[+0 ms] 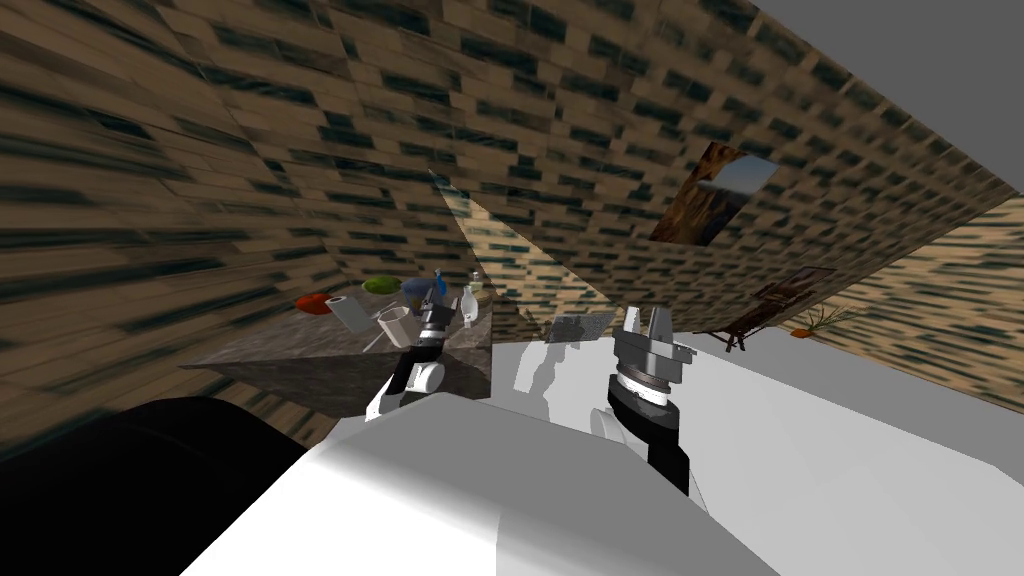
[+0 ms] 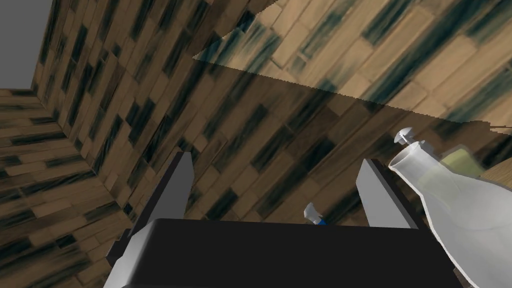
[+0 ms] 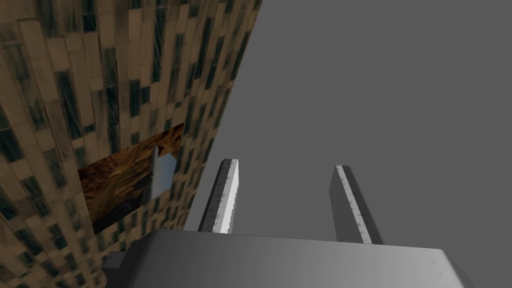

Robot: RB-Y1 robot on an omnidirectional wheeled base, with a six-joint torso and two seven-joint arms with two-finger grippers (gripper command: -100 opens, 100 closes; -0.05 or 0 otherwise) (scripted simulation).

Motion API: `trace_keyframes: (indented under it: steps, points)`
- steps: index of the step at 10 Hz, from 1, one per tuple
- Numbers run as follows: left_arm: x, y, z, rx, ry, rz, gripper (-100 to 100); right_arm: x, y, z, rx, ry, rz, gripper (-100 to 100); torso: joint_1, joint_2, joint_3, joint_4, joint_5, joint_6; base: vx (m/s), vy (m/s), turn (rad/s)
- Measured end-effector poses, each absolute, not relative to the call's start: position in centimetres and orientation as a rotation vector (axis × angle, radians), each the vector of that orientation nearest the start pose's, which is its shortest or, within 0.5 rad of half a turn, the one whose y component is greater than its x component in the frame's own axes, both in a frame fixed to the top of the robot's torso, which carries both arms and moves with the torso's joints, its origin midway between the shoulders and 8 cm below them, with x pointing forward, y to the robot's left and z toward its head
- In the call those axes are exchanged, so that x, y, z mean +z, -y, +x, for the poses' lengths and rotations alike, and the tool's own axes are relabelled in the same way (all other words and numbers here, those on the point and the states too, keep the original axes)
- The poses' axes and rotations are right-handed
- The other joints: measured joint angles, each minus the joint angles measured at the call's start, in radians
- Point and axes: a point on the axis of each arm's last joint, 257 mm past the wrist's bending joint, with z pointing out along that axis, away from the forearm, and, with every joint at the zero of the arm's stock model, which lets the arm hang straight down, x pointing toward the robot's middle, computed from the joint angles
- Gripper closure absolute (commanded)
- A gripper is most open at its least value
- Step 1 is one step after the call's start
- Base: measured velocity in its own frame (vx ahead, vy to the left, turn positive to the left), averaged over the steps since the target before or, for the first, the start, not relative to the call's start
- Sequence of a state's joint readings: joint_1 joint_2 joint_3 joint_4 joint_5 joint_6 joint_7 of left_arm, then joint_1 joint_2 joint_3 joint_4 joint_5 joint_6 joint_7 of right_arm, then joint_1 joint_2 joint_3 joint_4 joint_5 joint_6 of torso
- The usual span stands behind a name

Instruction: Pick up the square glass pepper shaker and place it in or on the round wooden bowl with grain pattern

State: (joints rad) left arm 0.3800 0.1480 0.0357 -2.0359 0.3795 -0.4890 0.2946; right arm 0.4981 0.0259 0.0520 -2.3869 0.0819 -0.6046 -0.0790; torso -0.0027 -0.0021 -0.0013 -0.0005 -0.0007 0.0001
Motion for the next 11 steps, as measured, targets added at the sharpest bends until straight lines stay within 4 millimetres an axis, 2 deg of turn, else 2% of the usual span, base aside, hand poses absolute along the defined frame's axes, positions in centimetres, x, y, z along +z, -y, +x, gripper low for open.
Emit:
trace_keyframes:
  steps: [3, 7, 11]
  points:
    - [-8.2, -34.0, 41.2, -1.777, -0.429, -1.179, -100, 8.8, 24.7, 30.3, 1.419, -0.474, 0.483, 0, 0.0, 0.0, 0.0, 0.0, 0.0, 0.0, 0.023, -0.036, 0.016]
    - [-12.5, -35.5, 42.1, -1.805, -0.385, -1.331, -100, 8.8, 24.7, 30.3, 1.419, -0.474, 0.483, 0, 0.002, 0.001, 0.0, 0.0, 0.0, 0.0, 0.015, -0.015, 0.007]
    - [-16.1, -36.2, 43.2, -1.824, -0.331, -1.449, -100, 8.8, 24.7, 30.3, 1.419, -0.474, 0.482, 0, 0.003, 0.0, 0.0, 0.0, 0.001, 0.0, 0.018, -0.005, -0.006]
